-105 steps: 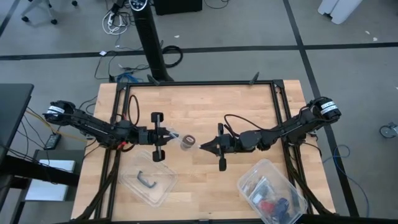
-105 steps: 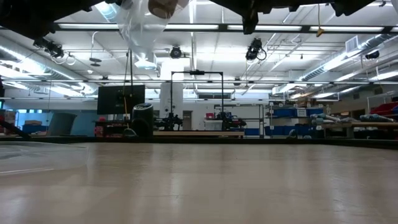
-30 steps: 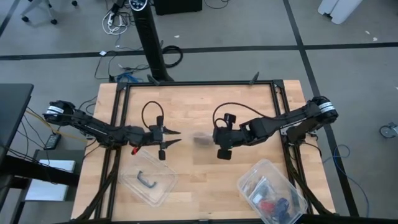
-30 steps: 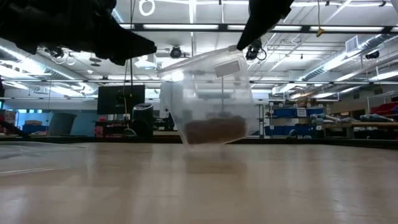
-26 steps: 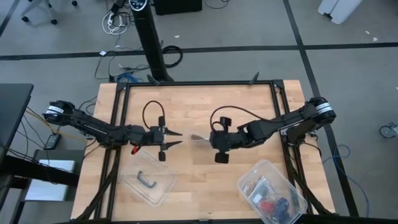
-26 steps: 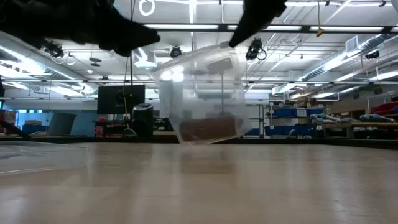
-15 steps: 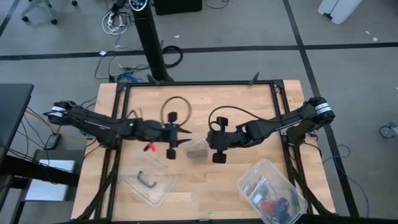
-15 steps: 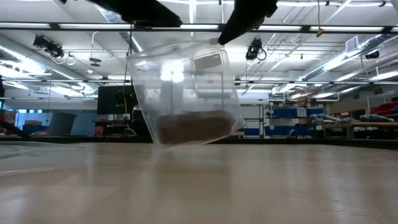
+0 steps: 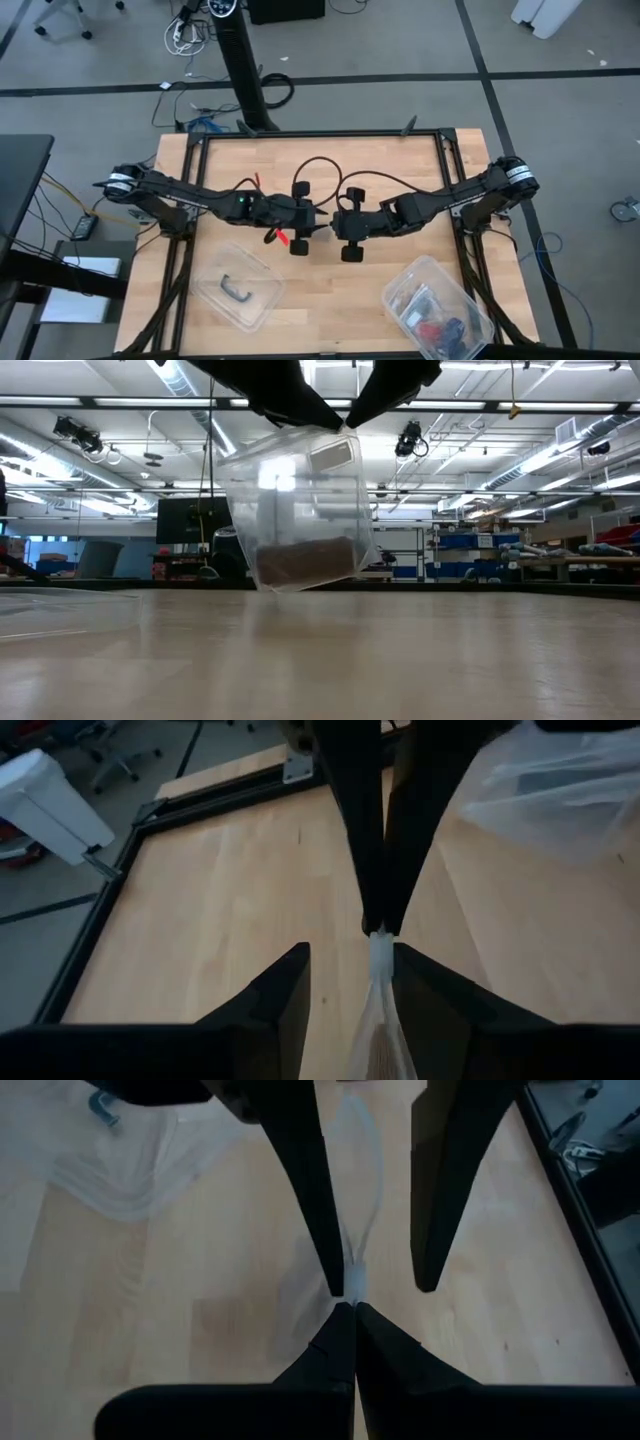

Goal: Roll bandage
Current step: Close the transparent zip bag

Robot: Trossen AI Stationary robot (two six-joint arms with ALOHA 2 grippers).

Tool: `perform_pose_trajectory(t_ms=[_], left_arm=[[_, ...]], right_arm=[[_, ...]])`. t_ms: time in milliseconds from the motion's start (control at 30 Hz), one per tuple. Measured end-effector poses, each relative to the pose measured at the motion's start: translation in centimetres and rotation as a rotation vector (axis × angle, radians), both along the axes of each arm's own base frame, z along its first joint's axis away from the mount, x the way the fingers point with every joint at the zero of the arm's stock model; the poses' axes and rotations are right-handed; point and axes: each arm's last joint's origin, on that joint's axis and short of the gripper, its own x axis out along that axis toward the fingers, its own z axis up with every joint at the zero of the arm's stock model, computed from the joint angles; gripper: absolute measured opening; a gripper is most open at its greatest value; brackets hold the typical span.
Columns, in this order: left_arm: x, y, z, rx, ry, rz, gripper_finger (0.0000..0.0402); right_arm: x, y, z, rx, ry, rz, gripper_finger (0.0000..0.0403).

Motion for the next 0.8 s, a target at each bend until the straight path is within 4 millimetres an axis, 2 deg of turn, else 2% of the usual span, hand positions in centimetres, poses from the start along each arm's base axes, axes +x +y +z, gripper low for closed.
perform_pose_trajectory(t_ms=[333, 467, 667, 800], left_arm=[[0.12, 0.00, -0.16, -0.011, 0.006, -0.029, 0.0134], [0.12, -0.01, -0.16, -0.013, 0.005, -0.031, 0.0099], [0.08, -0.05, -0.25, 0.002, 0.018, -0.048, 0.0015], [0.06, -0.05, -0.29, 0.004, 0.022, -0.048, 0.0013]], right_arm=[[0.07, 0.03, 0.06, 0.002, -0.007, 0.008, 0.0000], [0.07, 0.03, 0.07, 0.000, -0.009, 0.006, 0.0000], [0.07, 0.00, 0.07, -0.008, -0.007, 0.007, 0.0000], [0.05, -0.03, 0.04, -0.008, -0.004, 0.007, 0.0000]])
